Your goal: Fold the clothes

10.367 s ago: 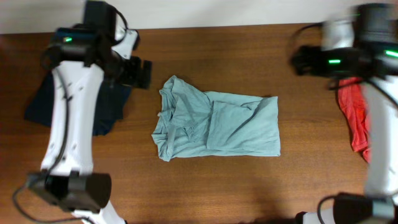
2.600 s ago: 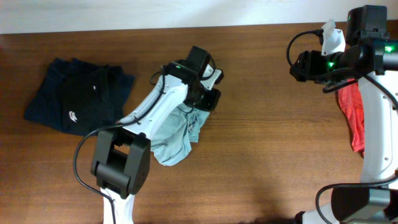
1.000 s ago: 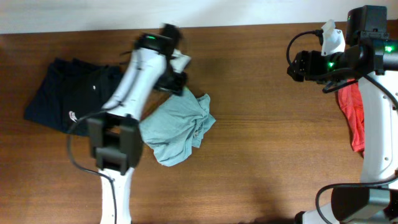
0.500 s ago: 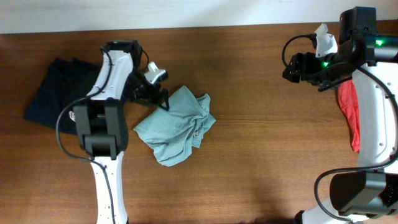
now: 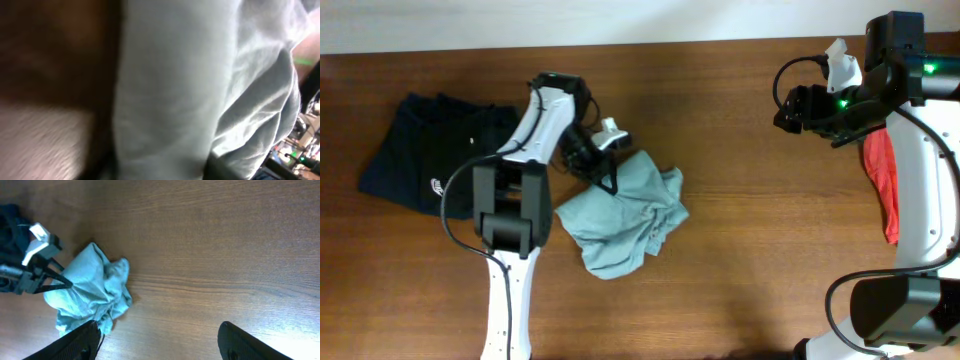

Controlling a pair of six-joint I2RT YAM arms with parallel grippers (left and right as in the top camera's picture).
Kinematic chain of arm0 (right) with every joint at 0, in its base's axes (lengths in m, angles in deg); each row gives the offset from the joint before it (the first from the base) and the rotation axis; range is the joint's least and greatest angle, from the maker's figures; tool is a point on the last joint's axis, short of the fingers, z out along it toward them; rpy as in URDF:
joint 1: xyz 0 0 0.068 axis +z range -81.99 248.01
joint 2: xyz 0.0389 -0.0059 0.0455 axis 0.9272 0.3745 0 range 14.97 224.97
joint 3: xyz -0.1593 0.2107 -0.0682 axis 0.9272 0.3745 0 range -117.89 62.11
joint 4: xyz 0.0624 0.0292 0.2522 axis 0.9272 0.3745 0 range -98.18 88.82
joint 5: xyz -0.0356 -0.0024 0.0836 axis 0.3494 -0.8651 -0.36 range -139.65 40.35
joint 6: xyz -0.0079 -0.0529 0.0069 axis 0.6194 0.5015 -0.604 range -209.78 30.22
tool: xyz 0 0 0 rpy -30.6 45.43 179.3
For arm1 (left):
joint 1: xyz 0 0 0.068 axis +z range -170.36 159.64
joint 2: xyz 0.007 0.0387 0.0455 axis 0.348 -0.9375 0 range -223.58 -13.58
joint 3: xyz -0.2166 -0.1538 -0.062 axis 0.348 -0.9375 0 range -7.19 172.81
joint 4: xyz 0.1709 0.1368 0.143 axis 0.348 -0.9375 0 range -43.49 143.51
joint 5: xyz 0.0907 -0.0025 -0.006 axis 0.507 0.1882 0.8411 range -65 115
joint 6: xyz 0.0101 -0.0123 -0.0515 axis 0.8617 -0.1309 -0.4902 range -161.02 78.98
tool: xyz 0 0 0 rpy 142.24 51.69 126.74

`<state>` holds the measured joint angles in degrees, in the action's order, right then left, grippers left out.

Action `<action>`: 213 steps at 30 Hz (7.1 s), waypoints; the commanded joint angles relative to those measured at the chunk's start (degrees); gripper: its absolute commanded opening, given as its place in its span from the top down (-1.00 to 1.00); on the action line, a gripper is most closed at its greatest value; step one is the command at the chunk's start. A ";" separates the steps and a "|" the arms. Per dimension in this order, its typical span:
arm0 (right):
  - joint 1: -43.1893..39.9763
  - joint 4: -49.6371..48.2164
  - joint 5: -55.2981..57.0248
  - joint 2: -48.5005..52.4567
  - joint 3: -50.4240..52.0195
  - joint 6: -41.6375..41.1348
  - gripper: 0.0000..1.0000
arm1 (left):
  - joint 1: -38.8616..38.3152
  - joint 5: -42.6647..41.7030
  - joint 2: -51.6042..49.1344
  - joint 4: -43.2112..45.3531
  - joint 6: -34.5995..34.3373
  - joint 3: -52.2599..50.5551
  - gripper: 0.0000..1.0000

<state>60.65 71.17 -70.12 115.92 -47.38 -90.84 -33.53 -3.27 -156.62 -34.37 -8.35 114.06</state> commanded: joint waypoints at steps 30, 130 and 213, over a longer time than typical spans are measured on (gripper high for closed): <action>0.28 0.39 -0.68 -0.07 0.22 0.15 -0.59 | 23.96 -21.77 19.32 0.46 -4.48 1.60 0.99; 0.24 1.03 4.66 -22.97 -2.01 2.25 -0.97 | 36.52 11.13 56.89 -6.08 -17.68 9.11 -0.99; 13.29 -67.41 7.21 -95.67 105.68 3.78 -0.97 | 35.52 11.23 63.58 3.58 -17.66 2.69 -0.99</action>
<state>73.48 3.94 -62.60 20.84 57.75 -86.95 2.86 8.44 -97.93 -35.66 -25.69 120.95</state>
